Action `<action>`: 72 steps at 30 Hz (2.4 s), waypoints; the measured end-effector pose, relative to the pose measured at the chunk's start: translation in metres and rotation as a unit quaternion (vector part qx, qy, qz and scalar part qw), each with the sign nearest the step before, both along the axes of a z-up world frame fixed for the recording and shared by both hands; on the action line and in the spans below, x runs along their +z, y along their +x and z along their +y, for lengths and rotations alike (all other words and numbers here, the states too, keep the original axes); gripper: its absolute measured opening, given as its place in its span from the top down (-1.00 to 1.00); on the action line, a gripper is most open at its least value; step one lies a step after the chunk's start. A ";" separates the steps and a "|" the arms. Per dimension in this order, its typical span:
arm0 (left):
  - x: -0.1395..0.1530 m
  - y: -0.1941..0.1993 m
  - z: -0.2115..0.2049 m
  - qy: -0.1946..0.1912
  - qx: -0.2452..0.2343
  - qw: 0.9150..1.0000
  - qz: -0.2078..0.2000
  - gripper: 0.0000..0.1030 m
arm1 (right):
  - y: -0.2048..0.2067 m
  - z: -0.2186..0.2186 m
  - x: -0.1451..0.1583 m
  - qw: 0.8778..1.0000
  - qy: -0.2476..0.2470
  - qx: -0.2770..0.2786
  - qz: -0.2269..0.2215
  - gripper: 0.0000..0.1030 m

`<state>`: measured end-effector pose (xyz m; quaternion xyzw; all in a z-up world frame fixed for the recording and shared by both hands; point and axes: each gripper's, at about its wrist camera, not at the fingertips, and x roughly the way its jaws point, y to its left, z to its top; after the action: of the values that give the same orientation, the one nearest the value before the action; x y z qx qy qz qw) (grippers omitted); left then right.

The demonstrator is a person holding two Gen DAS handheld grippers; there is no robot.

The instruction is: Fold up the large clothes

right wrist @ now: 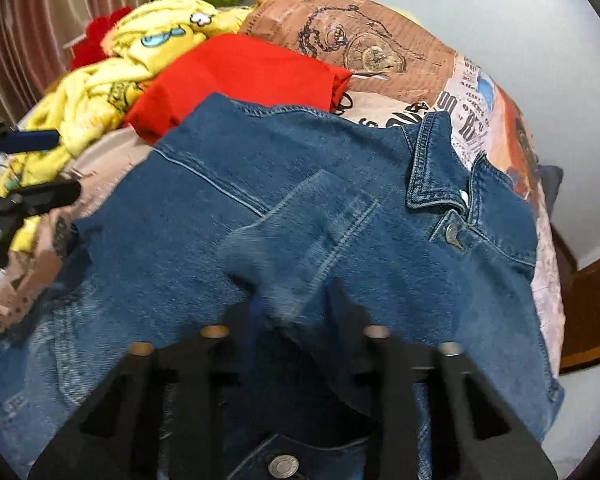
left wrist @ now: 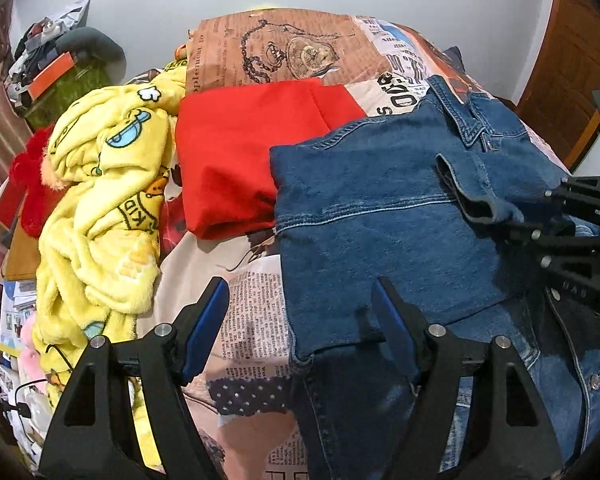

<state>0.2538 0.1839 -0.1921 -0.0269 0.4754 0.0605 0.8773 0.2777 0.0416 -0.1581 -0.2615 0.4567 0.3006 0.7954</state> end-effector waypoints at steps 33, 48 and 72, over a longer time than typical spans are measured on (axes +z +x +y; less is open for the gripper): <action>-0.014 0.032 -0.082 0.020 -0.053 0.998 0.038 -0.57 | 0.002 -0.229 0.036 0.943 0.215 -0.254 0.019 0.76; -0.025 0.026 -0.083 -0.001 -0.054 0.997 0.054 -0.65 | -0.008 -0.264 0.012 0.934 0.186 -0.300 0.063 0.34; 0.035 0.057 -0.188 -0.023 -0.137 0.990 -0.020 -0.72 | -0.054 -0.446 -0.037 0.775 0.310 -0.532 0.141 -0.31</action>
<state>0.3109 -0.0045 -0.1575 0.0171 0.4580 -0.0714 0.8859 0.2237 -0.4044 -0.1946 0.3288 0.5121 -0.0116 0.7934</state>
